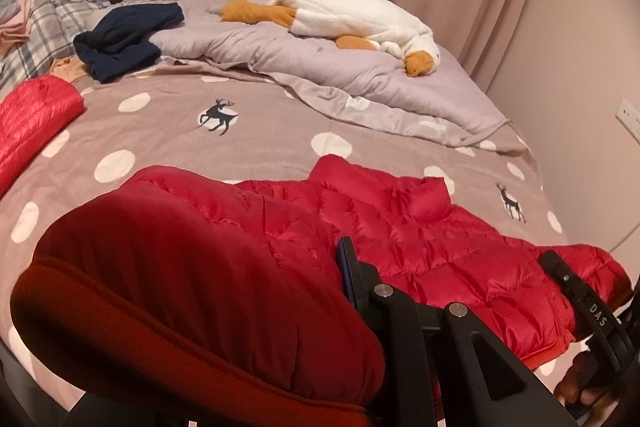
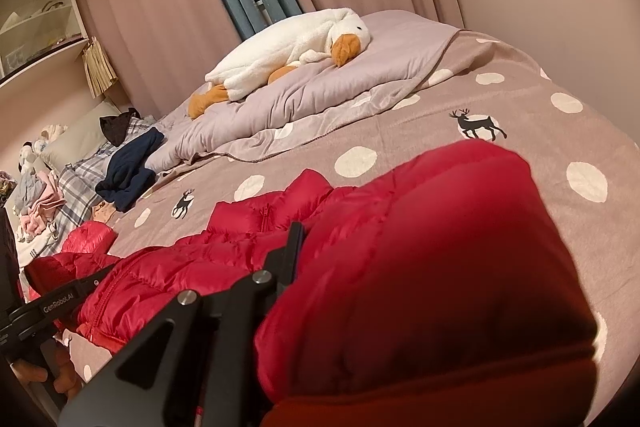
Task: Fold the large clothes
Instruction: 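Press the folded hem flat onto the jacket body with both tools closed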
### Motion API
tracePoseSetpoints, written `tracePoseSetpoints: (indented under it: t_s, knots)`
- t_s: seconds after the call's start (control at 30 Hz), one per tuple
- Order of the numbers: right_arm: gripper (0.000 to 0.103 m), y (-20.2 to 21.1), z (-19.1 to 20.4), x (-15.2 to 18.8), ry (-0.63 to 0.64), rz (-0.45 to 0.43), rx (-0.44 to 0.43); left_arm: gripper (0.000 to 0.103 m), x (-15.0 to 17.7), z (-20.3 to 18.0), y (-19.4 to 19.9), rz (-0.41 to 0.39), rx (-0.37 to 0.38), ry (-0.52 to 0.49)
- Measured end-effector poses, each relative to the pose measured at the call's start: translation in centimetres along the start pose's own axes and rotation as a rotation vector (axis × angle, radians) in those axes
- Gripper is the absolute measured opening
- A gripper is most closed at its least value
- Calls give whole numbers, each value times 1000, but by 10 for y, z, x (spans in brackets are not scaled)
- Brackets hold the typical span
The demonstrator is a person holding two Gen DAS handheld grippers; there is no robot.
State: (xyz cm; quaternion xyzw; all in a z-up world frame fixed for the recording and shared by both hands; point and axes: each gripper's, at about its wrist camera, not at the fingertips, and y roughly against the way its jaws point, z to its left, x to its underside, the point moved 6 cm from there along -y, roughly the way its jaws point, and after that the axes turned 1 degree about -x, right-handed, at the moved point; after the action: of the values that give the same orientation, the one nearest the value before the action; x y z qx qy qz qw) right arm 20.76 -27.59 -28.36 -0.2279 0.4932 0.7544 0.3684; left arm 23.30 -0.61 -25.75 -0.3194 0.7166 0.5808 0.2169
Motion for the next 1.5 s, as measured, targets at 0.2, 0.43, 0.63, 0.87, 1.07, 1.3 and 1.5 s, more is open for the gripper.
tracePoseSetpoints:
  t_s: [0.2, 0.43, 0.63, 0.87, 1.07, 1.3, 1.5]
  knots:
    - [16, 0, -1, 1, -10, 4, 1, 21, 1, 1, 0, 7, 0, 4]
    - [16, 0, -2, 2, -11, 7, -1, 21, 2, 0, -1, 12, -1, 2]
    - [16, 0, -3, 4, -18, 8, -10, 21, 2, -3, -3, 17, -24, -24]
    - [18, -2, -10, 3, -65, 20, -49, 21, 9, -4, -9, 66, 8, -29]
    - [18, -3, -9, 2, -89, 25, -58, 21, 11, -1, -14, 107, 34, -11]
    - [18, -10, -6, -2, -107, 21, -26, 21, 8, 2, -19, 127, 48, -22]
    - [18, -21, 0, -2, -28, 57, 89, 21, -4, 18, -22, 134, 110, 137]
